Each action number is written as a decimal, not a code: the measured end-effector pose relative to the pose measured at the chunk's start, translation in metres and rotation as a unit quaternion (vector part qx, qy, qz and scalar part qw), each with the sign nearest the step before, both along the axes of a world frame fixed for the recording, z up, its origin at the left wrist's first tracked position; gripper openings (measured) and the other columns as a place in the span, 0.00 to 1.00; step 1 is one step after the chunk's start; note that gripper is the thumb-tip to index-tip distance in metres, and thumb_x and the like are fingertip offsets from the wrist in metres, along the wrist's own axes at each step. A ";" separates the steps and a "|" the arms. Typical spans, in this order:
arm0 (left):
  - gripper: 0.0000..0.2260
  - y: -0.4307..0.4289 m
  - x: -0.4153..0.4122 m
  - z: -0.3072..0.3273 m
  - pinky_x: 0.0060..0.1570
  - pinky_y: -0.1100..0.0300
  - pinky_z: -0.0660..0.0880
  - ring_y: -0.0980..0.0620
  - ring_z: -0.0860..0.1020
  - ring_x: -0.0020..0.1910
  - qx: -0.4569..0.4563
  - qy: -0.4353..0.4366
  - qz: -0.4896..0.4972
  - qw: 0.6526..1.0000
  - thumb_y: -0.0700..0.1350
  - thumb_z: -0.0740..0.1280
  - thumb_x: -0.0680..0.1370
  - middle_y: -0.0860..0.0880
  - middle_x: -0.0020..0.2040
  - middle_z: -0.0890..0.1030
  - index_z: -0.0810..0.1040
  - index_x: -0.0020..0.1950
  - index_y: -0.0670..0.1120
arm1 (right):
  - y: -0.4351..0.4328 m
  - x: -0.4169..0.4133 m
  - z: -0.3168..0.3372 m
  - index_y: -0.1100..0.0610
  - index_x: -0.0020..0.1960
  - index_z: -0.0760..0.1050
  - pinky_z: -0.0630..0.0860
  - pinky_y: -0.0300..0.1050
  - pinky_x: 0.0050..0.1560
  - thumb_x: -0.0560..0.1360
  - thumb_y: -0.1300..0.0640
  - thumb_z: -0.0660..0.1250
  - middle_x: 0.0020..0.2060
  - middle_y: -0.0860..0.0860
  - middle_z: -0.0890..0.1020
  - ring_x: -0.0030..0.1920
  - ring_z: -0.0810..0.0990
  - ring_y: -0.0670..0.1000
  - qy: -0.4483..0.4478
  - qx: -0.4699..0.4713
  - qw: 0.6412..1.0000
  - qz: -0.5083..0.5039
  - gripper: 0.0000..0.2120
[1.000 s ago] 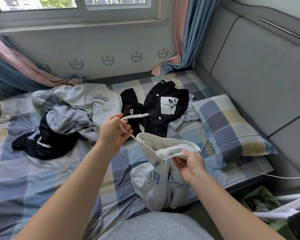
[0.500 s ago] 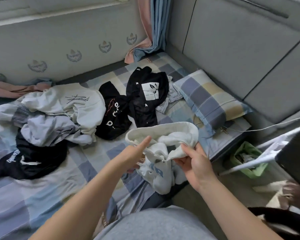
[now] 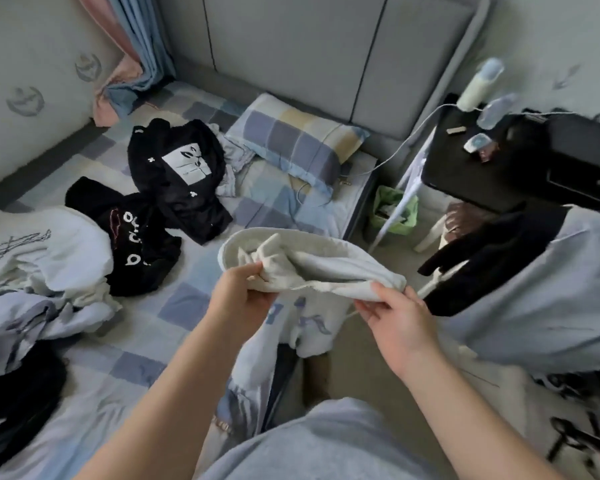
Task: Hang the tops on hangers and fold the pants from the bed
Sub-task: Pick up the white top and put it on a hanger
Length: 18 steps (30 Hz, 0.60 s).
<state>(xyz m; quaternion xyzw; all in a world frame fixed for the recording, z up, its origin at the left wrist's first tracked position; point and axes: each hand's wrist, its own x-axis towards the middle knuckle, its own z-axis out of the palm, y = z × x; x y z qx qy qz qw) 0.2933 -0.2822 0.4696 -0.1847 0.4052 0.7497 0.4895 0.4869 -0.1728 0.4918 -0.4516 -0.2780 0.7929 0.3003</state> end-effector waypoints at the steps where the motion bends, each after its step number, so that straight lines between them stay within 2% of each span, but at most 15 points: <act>1: 0.12 0.006 0.009 0.010 0.48 0.52 0.83 0.44 0.85 0.50 0.012 0.012 -0.029 0.999 0.35 0.62 0.80 0.40 0.53 0.85 0.77 0.63 0.37 | 0.002 0.012 0.002 0.62 0.65 0.75 0.79 0.53 0.57 0.80 0.67 0.61 0.58 0.61 0.83 0.57 0.84 0.58 0.008 -0.016 1.000 -0.024 0.14; 3: 0.09 0.022 0.028 0.032 0.38 0.56 0.82 0.47 0.86 0.42 0.018 0.056 -0.109 0.992 0.40 0.65 0.80 0.42 0.46 0.86 0.81 0.57 0.38 | 0.007 0.036 0.006 0.65 0.64 0.74 0.81 0.53 0.54 0.79 0.67 0.59 0.58 0.63 0.83 0.56 0.84 0.59 0.029 -0.053 0.996 -0.068 0.14; 5: 0.11 0.038 0.053 0.050 0.40 0.56 0.82 0.46 0.85 0.45 0.035 0.124 -0.216 0.968 0.46 0.69 0.79 0.40 0.49 0.86 0.85 0.52 0.40 | 0.011 0.065 0.010 0.65 0.62 0.75 0.83 0.52 0.48 0.79 0.66 0.59 0.55 0.63 0.83 0.53 0.85 0.59 0.042 -0.076 0.990 -0.109 0.14; 6: 0.13 0.046 0.066 0.059 0.42 0.54 0.82 0.44 0.85 0.47 0.030 0.166 -0.261 0.950 0.48 0.71 0.77 0.39 0.50 0.85 0.85 0.53 0.39 | 0.013 0.081 0.010 0.64 0.62 0.75 0.84 0.52 0.45 0.79 0.66 0.58 0.53 0.62 0.84 0.51 0.86 0.58 0.046 -0.083 0.987 -0.130 0.13; 8: 0.15 0.066 0.096 0.073 0.43 0.51 0.82 0.41 0.85 0.46 0.012 0.231 -0.320 0.919 0.46 0.74 0.73 0.37 0.49 0.85 0.83 0.55 0.38 | 0.017 0.118 0.012 0.64 0.59 0.77 0.84 0.51 0.41 0.80 0.66 0.56 0.49 0.61 0.86 0.46 0.87 0.57 0.055 -0.095 0.979 -0.174 0.13; 10: 0.16 0.083 0.116 0.082 0.44 0.47 0.83 0.41 0.85 0.42 -0.018 0.297 -0.339 0.892 0.44 0.76 0.70 0.38 0.43 0.85 0.82 0.53 0.38 | 0.020 0.145 0.014 0.65 0.57 0.77 0.84 0.51 0.38 0.82 0.66 0.55 0.47 0.62 0.86 0.44 0.88 0.57 0.065 -0.112 0.971 -0.200 0.13; 13: 0.08 0.121 0.161 0.087 0.36 0.55 0.80 0.50 0.83 0.34 -0.042 0.390 -0.404 0.826 0.44 0.76 0.65 0.45 0.35 0.84 0.83 0.41 0.42 | 0.027 0.205 0.014 0.67 0.56 0.78 0.83 0.51 0.37 0.84 0.62 0.53 0.48 0.64 0.86 0.44 0.87 0.60 0.083 -0.118 0.959 -0.243 0.16; 15: 0.08 0.144 0.198 0.083 0.30 0.60 0.77 0.52 0.81 0.31 -0.044 0.402 -0.427 0.809 0.44 0.74 0.63 0.46 0.33 0.82 0.82 0.40 0.42 | 0.031 0.245 0.010 0.67 0.58 0.77 0.83 0.52 0.36 0.84 0.59 0.52 0.49 0.65 0.85 0.44 0.87 0.61 0.086 -0.132 0.952 -0.262 0.18; 16: 0.10 0.156 0.218 0.078 0.31 0.60 0.77 0.51 0.80 0.31 -0.045 0.381 -0.432 0.816 0.43 0.73 0.63 0.46 0.34 0.81 0.82 0.42 0.41 | 0.033 0.265 0.008 0.68 0.60 0.77 0.83 0.53 0.37 0.83 0.58 0.53 0.50 0.65 0.85 0.44 0.87 0.61 0.087 -0.139 0.951 -0.262 0.18; 18: 0.11 0.179 0.261 0.069 0.42 0.54 0.81 0.46 0.81 0.39 -0.048 0.304 -0.439 0.844 0.38 0.72 0.69 0.42 0.41 0.82 0.80 0.50 0.37 | 0.039 0.305 0.007 0.68 0.62 0.77 0.83 0.53 0.39 0.79 0.54 0.59 0.51 0.65 0.84 0.45 0.87 0.61 0.098 -0.140 0.951 -0.259 0.20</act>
